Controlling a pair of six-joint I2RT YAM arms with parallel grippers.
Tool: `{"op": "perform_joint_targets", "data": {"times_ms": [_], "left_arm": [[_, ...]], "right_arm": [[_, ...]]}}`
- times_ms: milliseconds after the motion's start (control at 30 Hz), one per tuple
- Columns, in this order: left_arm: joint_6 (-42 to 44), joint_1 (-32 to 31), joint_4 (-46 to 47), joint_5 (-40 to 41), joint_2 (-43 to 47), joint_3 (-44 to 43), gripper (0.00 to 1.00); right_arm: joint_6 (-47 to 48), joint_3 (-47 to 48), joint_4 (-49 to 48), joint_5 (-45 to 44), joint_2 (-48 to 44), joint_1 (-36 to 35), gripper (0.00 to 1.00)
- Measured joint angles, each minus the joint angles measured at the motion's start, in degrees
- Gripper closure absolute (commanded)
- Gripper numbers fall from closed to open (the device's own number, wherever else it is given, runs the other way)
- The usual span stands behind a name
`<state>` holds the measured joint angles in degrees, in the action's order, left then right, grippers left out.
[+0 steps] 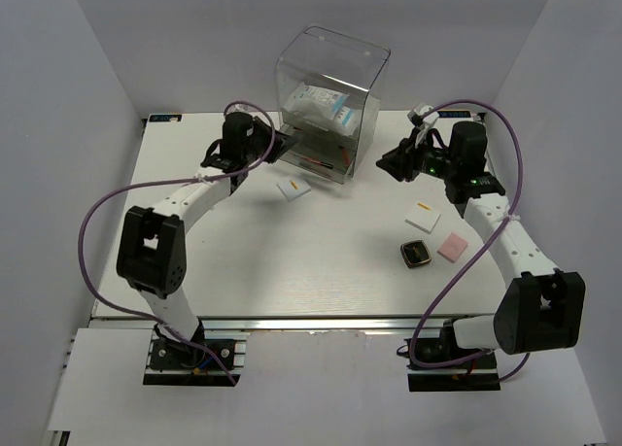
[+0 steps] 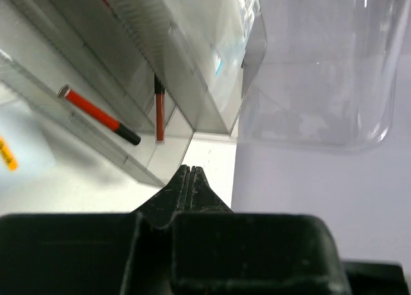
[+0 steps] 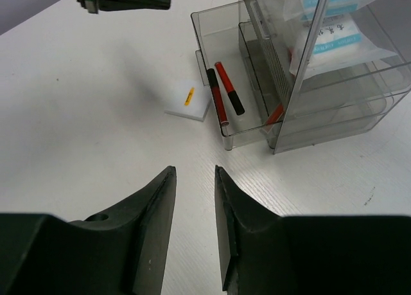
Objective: Organize the makeup
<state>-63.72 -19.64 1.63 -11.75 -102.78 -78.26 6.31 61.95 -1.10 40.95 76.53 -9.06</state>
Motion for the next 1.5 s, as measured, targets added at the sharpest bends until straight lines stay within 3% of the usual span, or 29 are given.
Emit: {"op": "perform_joint_targets", "data": {"times_ms": [233, 567, 967, 1500], "left_arm": [[1.4, 0.0, 6.5, 0.6, 7.5, 14.1, 1.00], [1.1, 0.0, 10.1, 0.7, 7.6, 21.5, 1.00], [0.4, 0.0, 13.3, 0.5, 6.2, 21.6, 1.00], [-1.0, 0.0, 11.7, -1.9, -10.4, 9.5, 1.00]], "right_arm": [[0.1, 0.1, 0.1, 0.4, 1.2, 0.0, 0.63], [0.5, 0.1, 1.2, -0.1, 1.7, 0.0, 0.63], [1.6, 0.1, 3.1, -1.7, 1.7, 0.0, 0.62], [1.9, -3.7, 4.0, -4.8, 0.6, 0.0, 0.59]]}}
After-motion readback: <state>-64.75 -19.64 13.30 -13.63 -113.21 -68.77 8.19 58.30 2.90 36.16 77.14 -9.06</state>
